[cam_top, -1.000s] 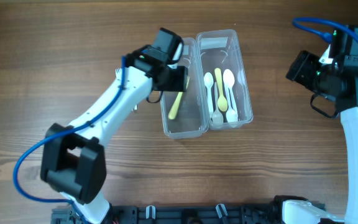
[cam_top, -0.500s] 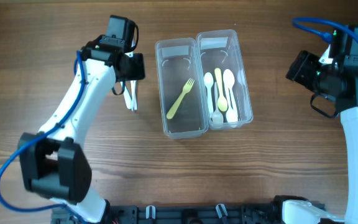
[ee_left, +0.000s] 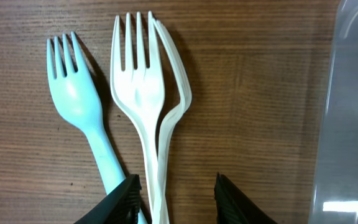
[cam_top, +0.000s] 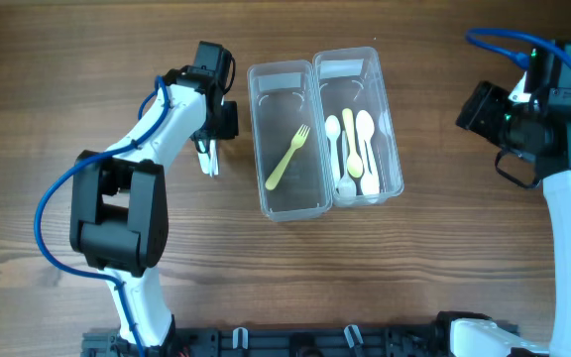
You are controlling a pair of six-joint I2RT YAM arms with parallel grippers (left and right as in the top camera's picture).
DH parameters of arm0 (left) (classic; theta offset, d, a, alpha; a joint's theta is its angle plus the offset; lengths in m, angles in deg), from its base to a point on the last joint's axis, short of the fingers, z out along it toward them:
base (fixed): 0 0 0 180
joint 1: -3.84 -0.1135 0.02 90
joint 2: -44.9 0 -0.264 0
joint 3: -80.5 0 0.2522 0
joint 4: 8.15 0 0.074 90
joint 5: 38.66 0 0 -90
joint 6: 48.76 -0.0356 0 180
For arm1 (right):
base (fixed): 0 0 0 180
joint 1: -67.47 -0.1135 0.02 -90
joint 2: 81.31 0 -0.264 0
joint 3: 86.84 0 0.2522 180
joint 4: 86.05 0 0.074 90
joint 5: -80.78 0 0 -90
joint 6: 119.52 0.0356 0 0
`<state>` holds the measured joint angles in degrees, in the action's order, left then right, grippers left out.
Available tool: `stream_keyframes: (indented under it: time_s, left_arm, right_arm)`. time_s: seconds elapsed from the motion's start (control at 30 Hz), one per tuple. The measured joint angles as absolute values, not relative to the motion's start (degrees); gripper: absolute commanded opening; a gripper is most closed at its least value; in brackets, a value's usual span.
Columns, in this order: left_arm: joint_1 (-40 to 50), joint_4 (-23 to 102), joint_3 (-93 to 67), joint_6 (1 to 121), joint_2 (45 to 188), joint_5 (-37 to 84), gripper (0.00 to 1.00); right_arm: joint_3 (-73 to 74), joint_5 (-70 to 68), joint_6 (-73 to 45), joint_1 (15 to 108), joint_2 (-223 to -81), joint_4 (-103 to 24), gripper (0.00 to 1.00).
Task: Pack container
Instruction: 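Return the left gripper to the forks and grasp a white fork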
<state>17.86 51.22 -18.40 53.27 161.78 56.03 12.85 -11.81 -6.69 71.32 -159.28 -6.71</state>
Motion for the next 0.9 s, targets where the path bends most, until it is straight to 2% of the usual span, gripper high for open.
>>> stream_keyframes:
  time_s: [0.43,0.9]
  left_arm:
    - [17.86,49.05,-18.40,51.35,162.39,56.01,0.39]
    - [18.08,49.01,-18.40,48.79,165.82,54.87,0.30]
  right_arm:
    - [12.85,-11.79,-6.69,71.32,-159.28,-6.66,0.75]
    - [12.85,-11.79,-6.69,71.32,-159.28,-6.66,0.75]
